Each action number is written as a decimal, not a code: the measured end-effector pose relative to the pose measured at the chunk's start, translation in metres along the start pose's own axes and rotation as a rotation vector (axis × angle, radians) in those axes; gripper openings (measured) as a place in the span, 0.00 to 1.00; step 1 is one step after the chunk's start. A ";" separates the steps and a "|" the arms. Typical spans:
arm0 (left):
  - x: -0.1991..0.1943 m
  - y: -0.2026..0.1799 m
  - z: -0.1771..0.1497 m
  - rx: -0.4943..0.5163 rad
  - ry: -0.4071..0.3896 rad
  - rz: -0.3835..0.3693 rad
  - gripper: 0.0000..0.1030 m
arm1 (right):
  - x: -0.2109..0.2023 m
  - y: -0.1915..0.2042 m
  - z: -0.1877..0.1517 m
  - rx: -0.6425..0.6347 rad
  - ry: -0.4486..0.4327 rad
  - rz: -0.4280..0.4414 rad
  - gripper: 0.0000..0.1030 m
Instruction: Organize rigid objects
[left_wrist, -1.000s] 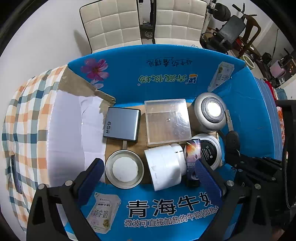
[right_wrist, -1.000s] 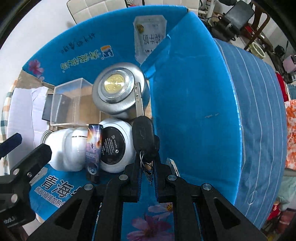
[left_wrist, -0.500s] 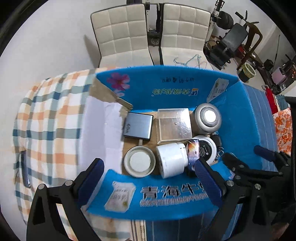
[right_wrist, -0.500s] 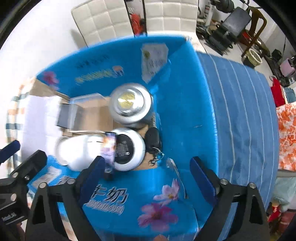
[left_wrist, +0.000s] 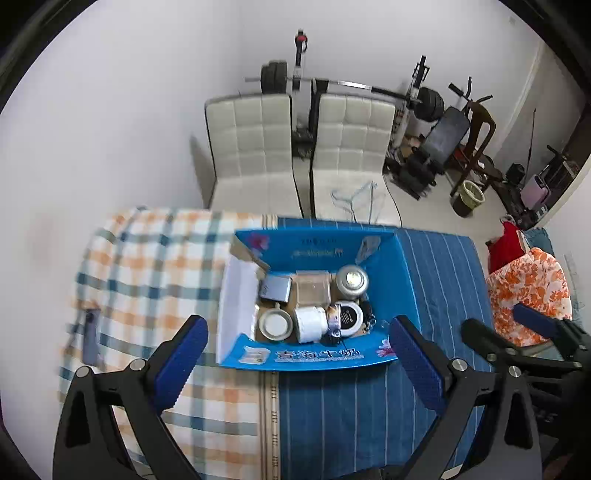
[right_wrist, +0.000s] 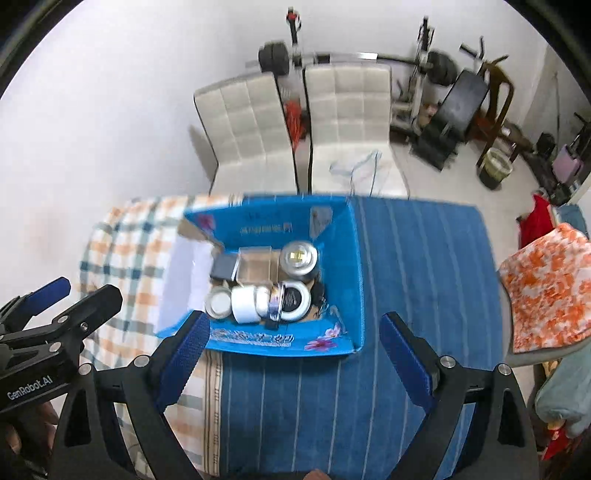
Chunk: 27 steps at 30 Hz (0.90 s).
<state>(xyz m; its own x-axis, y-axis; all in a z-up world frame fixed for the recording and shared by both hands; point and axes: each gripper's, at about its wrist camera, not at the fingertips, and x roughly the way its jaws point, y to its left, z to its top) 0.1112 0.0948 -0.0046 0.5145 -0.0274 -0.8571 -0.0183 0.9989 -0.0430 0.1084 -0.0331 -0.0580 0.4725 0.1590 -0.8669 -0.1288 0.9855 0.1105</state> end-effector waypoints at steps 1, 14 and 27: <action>-0.008 -0.001 0.001 0.001 -0.008 0.005 0.97 | -0.014 0.001 0.001 -0.001 -0.018 0.005 0.92; -0.071 -0.005 -0.018 -0.018 -0.091 0.052 0.97 | -0.119 0.003 -0.013 -0.027 -0.106 0.000 0.92; -0.041 -0.001 -0.027 -0.034 -0.018 0.053 0.97 | -0.081 -0.016 -0.020 0.009 -0.045 -0.080 0.92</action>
<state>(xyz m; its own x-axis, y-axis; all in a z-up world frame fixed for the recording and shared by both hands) 0.0671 0.0936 0.0168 0.5271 0.0263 -0.8494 -0.0751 0.9970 -0.0157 0.0548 -0.0631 0.0007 0.5200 0.0816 -0.8503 -0.0809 0.9957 0.0461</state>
